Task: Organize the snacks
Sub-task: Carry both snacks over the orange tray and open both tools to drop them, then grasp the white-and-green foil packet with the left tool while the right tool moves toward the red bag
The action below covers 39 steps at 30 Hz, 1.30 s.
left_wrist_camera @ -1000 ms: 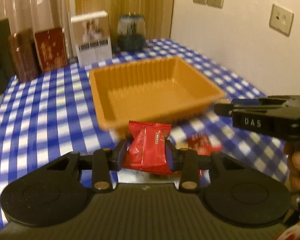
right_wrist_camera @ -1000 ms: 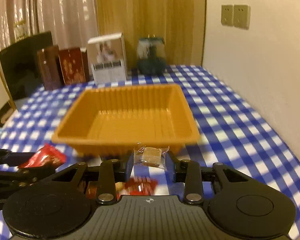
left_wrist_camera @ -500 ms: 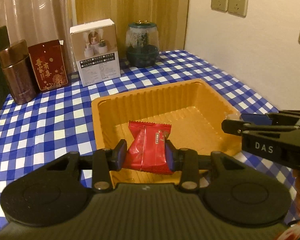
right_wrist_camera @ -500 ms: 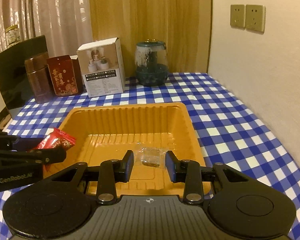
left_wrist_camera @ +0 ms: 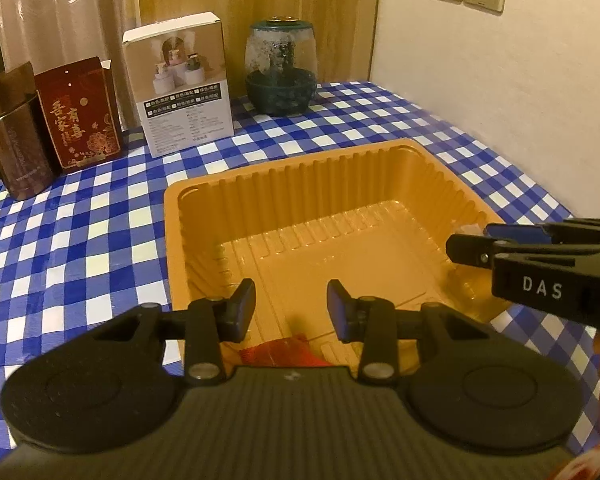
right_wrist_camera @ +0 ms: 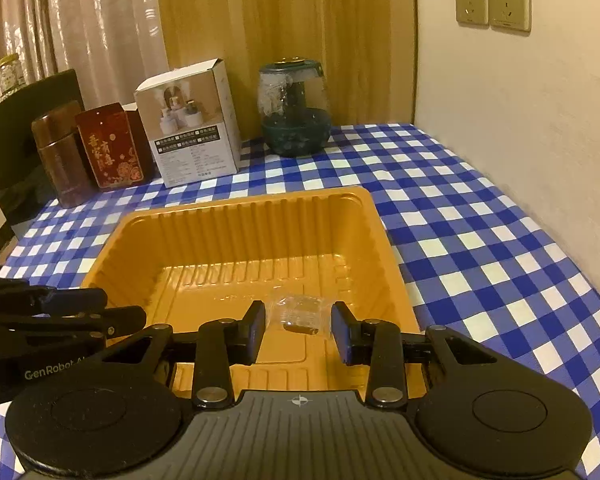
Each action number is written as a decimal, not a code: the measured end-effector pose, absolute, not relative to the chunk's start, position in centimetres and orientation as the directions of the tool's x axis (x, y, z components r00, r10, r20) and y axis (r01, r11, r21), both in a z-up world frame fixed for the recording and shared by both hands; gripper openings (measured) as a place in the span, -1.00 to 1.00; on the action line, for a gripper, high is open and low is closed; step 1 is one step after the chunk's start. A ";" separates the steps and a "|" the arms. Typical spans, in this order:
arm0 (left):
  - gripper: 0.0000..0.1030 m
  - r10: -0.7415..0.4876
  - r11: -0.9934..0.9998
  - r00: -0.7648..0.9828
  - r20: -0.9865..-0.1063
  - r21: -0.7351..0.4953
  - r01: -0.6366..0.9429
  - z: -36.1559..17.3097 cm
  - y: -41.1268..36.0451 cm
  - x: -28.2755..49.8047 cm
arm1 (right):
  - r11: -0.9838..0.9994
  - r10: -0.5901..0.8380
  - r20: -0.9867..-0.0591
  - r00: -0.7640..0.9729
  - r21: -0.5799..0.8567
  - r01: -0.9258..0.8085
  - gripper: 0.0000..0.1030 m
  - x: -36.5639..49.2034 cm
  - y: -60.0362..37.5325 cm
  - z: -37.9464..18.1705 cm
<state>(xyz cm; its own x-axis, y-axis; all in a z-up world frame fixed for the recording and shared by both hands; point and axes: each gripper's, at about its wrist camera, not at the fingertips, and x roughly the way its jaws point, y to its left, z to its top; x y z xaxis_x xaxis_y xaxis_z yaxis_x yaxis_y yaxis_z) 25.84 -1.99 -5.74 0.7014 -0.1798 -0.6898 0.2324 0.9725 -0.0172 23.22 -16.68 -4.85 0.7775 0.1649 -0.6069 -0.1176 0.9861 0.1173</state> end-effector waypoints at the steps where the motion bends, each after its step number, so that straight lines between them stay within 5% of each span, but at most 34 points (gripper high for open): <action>1: -0.29 -0.183 0.972 0.704 -0.687 -0.020 0.233 -5.6 -1.9 25.8 | 0.985 0.169 -0.603 0.780 0.125 -0.118 -0.28 23.2 -16.8 -4.8; 4: -0.25 -0.178 0.974 0.715 -0.676 -0.018 0.226 -5.3 -1.4 25.5 | 0.982 0.184 -0.588 0.788 0.148 -0.119 -0.15 23.1 -17.1 -4.5; 9: 0.22 -0.165 0.978 0.736 -0.656 -0.013 0.208 -4.7 -0.5 24.8 | 0.978 0.190 -0.548 0.815 0.177 -0.110 0.22 22.6 -18.0 -3.7; 26: 0.77 -0.126 0.990 0.787 -0.604 -0.022 0.142 -3.3 2.0 16.8 | 0.976 0.176 -0.543 0.821 0.205 -0.074 0.24 16.4 -19.7 -2.8; 39: 0.80 -0.109 0.992 0.783 -0.613 -0.013 0.128 -3.8 3.4 8.5 | 0.979 0.192 -0.563 0.804 0.170 -0.114 0.25 8.5 -18.0 -4.0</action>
